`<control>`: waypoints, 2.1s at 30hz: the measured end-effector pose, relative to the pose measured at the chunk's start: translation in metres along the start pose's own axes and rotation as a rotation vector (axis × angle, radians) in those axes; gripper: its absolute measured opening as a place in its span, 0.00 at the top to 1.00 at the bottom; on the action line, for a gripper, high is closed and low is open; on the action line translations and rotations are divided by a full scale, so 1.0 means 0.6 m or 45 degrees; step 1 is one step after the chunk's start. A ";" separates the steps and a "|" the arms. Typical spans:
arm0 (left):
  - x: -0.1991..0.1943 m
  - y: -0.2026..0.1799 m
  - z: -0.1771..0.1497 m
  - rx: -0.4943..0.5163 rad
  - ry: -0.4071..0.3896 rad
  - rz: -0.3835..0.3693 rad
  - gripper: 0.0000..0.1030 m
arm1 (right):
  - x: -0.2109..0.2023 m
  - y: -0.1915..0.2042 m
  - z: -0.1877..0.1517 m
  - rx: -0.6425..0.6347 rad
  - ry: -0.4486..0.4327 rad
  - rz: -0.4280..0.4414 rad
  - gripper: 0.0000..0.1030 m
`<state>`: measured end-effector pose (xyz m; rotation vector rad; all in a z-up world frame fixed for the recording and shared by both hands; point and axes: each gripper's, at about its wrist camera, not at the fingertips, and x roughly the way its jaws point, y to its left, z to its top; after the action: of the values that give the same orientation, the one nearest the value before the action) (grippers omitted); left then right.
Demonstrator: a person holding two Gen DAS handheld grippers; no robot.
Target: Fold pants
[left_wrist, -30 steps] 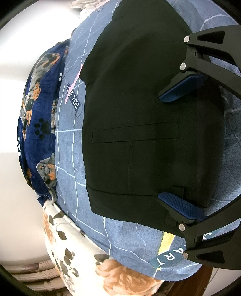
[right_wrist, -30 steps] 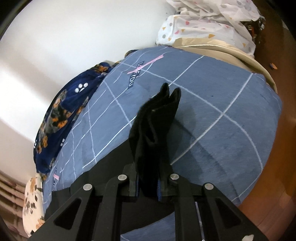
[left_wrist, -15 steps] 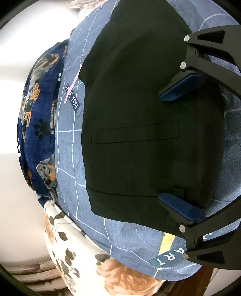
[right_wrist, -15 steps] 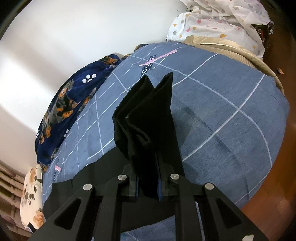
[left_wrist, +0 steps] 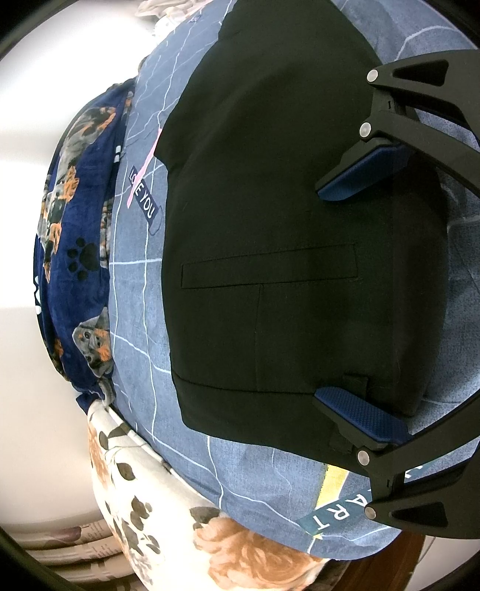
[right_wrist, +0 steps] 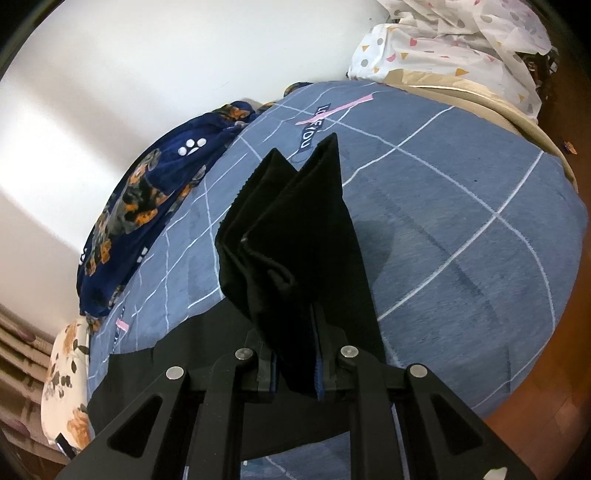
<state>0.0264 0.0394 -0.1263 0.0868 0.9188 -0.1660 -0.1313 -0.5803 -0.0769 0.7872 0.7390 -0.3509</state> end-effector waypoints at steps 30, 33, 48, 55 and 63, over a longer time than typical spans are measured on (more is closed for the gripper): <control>-0.001 -0.004 -0.002 0.002 -0.003 0.007 0.01 | 0.035 0.138 -0.066 -0.286 0.169 0.104 0.86; -0.001 -0.007 -0.002 0.000 -0.002 0.008 0.01 | 0.044 0.149 -0.077 -0.318 0.199 0.104 0.86; -0.002 -0.010 -0.003 0.002 -0.003 0.012 0.01 | 0.059 0.179 -0.102 -0.397 0.256 0.119 0.86; -0.002 -0.011 -0.003 0.003 -0.004 0.013 0.01 | 0.063 0.198 -0.112 -0.427 0.270 0.133 0.86; -0.003 -0.012 -0.003 0.004 -0.004 0.014 0.01 | 0.069 0.227 -0.131 -0.481 0.300 0.162 0.86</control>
<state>0.0226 0.0328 -0.1262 0.0942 0.9147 -0.1571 -0.0652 -0.4319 -0.0740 0.5172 0.9379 0.0011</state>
